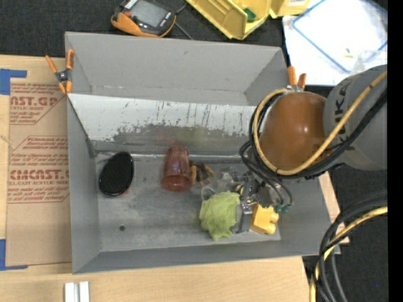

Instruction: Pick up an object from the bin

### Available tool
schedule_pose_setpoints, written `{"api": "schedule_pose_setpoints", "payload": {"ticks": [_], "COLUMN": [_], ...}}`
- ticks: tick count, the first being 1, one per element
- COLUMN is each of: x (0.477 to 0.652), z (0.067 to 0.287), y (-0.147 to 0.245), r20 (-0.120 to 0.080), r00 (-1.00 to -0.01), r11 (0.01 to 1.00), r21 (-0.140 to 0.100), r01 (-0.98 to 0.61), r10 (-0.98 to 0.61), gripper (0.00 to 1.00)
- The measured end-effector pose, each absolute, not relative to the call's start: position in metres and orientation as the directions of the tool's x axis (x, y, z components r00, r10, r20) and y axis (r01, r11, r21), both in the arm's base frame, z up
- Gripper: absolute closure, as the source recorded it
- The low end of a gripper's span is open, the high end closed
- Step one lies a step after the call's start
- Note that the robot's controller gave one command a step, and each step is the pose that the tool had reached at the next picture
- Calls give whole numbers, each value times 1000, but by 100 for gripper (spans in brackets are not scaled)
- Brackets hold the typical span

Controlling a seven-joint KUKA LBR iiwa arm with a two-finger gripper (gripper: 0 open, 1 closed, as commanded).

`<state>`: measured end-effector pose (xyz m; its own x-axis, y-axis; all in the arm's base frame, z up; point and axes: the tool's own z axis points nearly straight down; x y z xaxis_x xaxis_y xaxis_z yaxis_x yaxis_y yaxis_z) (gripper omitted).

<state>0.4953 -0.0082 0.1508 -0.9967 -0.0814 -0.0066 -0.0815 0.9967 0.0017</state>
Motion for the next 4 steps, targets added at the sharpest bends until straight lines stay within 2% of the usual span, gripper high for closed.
{"api": "schedule_pose_setpoints", "payload": {"ticks": [1,2,3,4], "x": [483,486,480,480], "z": [103,72,70,70], "y": [1,-4,19,18], "r20": [5,-22,0,0], "r00": [-756,-941,-543,-544], "r11": [756,941,543,544], "r21": [7,-4,7,8], "r01": [-655,-339,-840,-839], "r10": [-655,-339,-840,-839], "gripper": [0,0,100,100]}}
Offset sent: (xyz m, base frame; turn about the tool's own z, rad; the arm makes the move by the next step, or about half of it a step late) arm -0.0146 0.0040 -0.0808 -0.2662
